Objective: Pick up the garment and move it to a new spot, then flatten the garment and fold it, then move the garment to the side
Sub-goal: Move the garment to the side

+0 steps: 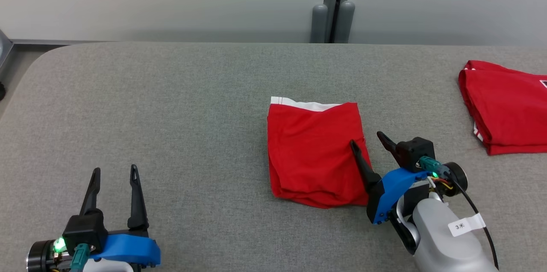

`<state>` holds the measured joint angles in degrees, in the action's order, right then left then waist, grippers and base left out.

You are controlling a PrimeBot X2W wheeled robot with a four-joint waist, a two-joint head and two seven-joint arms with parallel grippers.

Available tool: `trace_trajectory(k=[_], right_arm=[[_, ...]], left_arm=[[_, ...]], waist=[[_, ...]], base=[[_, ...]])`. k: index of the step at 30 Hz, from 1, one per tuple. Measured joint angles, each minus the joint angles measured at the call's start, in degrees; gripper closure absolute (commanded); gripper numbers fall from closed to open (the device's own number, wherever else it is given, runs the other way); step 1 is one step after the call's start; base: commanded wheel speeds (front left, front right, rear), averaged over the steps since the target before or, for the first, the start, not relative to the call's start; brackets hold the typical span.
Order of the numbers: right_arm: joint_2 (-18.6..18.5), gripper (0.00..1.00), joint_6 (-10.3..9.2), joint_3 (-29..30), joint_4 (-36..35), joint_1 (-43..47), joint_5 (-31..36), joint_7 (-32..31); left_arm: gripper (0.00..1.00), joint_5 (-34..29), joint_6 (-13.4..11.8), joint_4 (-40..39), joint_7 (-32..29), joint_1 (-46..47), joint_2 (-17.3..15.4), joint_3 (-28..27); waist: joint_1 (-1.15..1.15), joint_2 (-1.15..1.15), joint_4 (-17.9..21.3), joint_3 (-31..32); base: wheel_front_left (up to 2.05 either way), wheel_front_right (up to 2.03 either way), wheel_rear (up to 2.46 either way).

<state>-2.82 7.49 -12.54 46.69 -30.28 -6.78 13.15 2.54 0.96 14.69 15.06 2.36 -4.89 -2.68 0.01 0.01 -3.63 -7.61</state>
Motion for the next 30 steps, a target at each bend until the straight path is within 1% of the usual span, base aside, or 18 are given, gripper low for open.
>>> trace_trajectory(k=[6, 14, 15, 16, 17, 21, 23, 30], right_arm=[[0.0, 0.00, 0.00, -0.9, 8.6, -2.0, -1.1, 0.2], [0.0, 0.00, 0.00, -2.9, 16.4, -6.0, -2.7, 1.1], [0.0, 0.51, 0.00, -3.4, 17.2, -6.4, -3.1, 1.1], [0.0, 0.73, 0.00, -4.0, 17.6, -6.8, -3.7, 1.1], [0.0, 1.00, 0.00, -4.5, 17.8, -7.1, -4.5, 1.1], [0.1, 1.00, 0.05, -6.1, 18.1, -9.2, -5.5, 1.4], [-0.7, 1.00, 0.05, -6.9, 18.0, -10.6, -5.3, 1.6], [-7.0, 1.00, 0.04, -11.1, 15.7, -17.1, -3.4, 1.8]], left_arm=[[0.00, 0.1, 0.0, -0.1, 0.0, 1.4, 0.4, 0.3], [0.00, 0.4, 0.3, 0.2, 0.0, 2.8, 1.0, 1.0], [0.00, 0.4, 0.3, 0.2, 0.0, 2.9, 1.0, 1.0], [0.00, 0.4, 0.4, 0.2, 0.0, 3.1, 1.1, 1.0], [0.00, 0.4, 0.4, 0.2, 0.0, 3.3, 1.1, 1.0], [0.00, 0.5, 0.3, -0.1, 0.0, 3.6, 1.2, 0.7], [0.00, 0.4, 0.4, -0.4, 0.0, 3.7, 1.3, 0.7], [0.00, 0.1, 0.8, -2.6, 0.0, 5.4, 1.4, 0.9]], waist=[[-0.01, 0.00, -1.4, -1.7], [-0.01, 0.00, -2.9, -3.9], [-0.01, 0.00, -3.1, -4.1], [-0.01, 0.00, -3.2, -4.3], [-0.01, 0.00, -3.2, -4.5], [-0.01, 0.00, -2.5, -5.3], [-0.01, 0.00, -2.0, -5.8], [-0.01, 0.00, 0.6, -8.5]], base=[[0.00, 0.00, 0.00], [0.00, 0.00, 0.00], [0.00, 0.00, 0.00], [0.00, 0.00, 0.00], [0.00, 0.00, 0.00], [0.00, 0.00, 0.00], [0.00, 0.00, 0.00], [0.00, 0.00, 0.00]])
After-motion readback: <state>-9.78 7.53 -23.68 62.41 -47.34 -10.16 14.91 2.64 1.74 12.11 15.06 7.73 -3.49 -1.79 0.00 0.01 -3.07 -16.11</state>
